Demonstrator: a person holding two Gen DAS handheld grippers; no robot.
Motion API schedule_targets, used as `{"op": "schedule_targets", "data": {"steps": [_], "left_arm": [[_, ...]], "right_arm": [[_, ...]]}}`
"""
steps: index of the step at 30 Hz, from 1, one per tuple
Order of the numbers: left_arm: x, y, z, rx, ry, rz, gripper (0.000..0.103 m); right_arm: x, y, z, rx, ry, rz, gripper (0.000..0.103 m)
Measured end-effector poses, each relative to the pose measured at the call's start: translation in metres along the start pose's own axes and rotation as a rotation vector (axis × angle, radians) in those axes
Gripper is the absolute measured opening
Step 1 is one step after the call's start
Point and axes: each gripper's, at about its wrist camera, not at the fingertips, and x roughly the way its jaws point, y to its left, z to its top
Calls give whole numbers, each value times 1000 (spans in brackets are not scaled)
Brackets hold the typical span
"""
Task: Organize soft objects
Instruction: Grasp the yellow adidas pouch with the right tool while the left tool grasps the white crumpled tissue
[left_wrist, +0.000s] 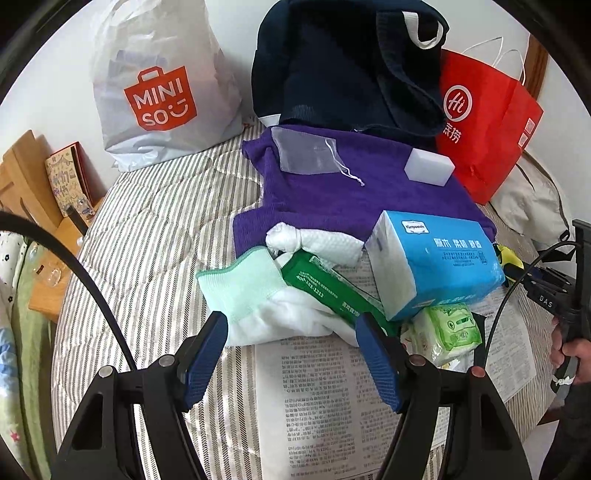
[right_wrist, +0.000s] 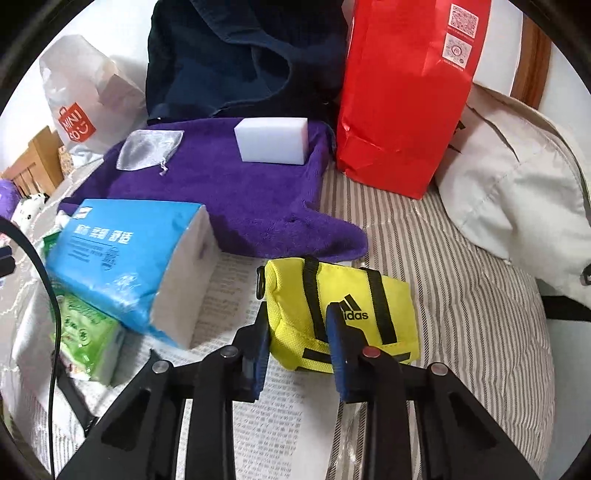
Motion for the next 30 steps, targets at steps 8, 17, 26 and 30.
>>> {"op": "schedule_targets", "data": {"steps": [8, 17, 26, 30], "left_arm": [[6, 3, -4, -11, -16, -27, 70], [29, -4, 15, 22, -20, -56, 70], [80, -19, 40, 110, 4, -6, 70], [93, -27, 44, 133, 4, 41, 69]], "right_arm": [[-16, 1, -3, -7, -13, -5, 21], [-33, 2, -1, -17, -36, -8, 17], [-46, -5, 4, -12, -56, -6, 16], [-44, -5, 4, -12, -46, 0, 16]]}}
